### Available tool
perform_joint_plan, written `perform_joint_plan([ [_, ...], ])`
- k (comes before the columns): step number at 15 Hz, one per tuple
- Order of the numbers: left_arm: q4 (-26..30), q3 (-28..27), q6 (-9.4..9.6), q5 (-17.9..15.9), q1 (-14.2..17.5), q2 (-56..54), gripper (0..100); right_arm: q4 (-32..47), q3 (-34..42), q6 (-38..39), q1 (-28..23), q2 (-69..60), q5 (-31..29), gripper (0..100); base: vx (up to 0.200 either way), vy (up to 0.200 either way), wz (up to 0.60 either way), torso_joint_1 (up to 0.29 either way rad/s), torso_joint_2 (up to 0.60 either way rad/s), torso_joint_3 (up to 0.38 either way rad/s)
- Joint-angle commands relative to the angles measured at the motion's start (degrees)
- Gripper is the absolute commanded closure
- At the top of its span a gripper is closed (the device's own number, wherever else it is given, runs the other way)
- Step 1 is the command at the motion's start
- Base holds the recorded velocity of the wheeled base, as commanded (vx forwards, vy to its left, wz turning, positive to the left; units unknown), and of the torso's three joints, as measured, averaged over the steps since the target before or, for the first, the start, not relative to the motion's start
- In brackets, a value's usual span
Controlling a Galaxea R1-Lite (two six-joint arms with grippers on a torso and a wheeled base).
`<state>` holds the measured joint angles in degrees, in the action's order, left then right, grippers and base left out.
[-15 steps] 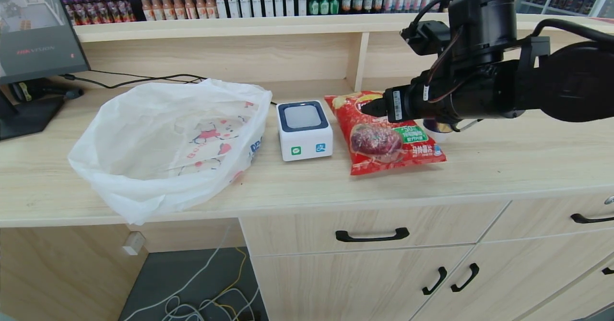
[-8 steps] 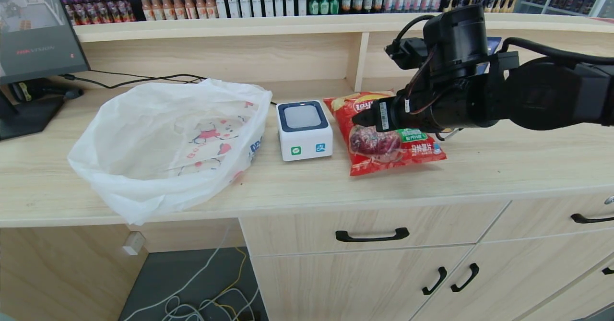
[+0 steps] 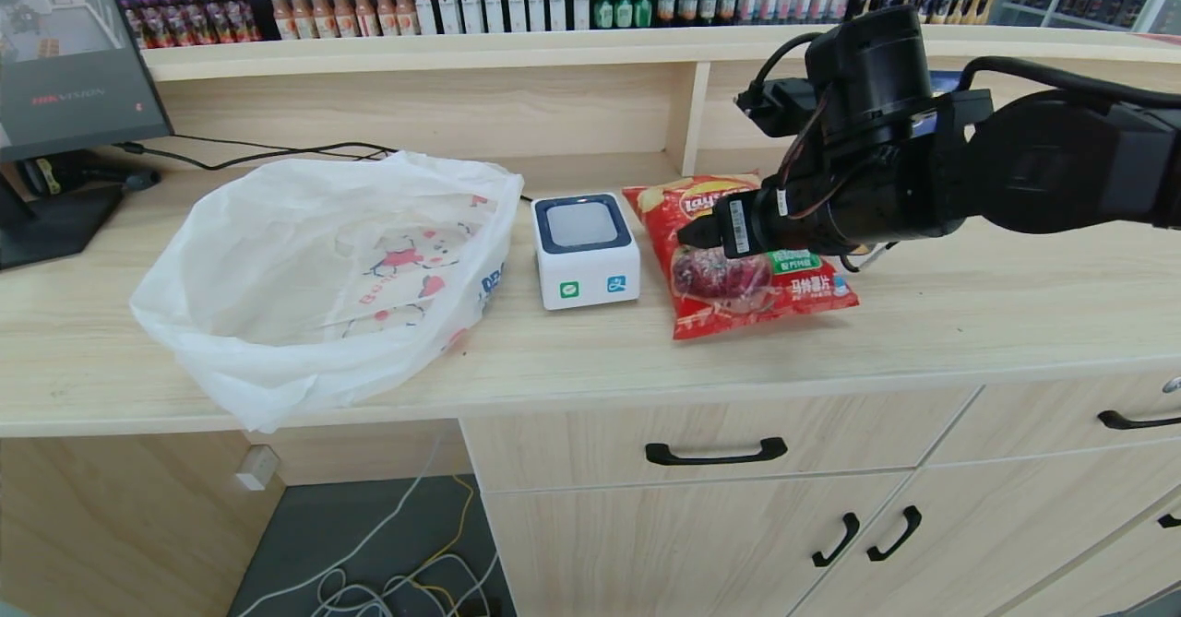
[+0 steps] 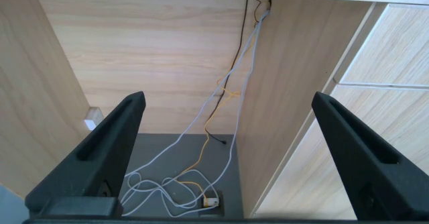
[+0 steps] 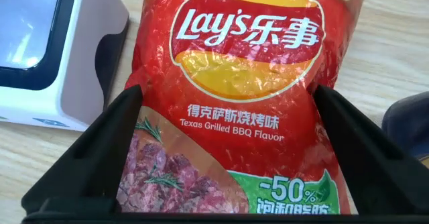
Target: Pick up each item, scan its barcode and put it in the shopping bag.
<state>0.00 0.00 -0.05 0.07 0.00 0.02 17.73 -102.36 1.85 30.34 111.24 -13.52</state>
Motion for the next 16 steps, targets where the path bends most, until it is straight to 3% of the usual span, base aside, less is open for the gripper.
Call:
perform_joint_plan([
  [1, 0.00, 0.00, 0.05, 0.01, 0.00, -0.02, 0, 1.00, -2.14, -0.01, -0.20, 0.82, -0.02, 0, 0.000, 0.000, 0.00, 0.000, 0.00, 0.000],
  [16, 0.00, 0.00, -0.04, 0.01, 0.00, -0.02, 0, 1.96, -3.37, 3.60, -0.46, 4.34, -0.19, 0, 0.000, 0.000, 0.00, 0.000, 0.00, 0.000],
])
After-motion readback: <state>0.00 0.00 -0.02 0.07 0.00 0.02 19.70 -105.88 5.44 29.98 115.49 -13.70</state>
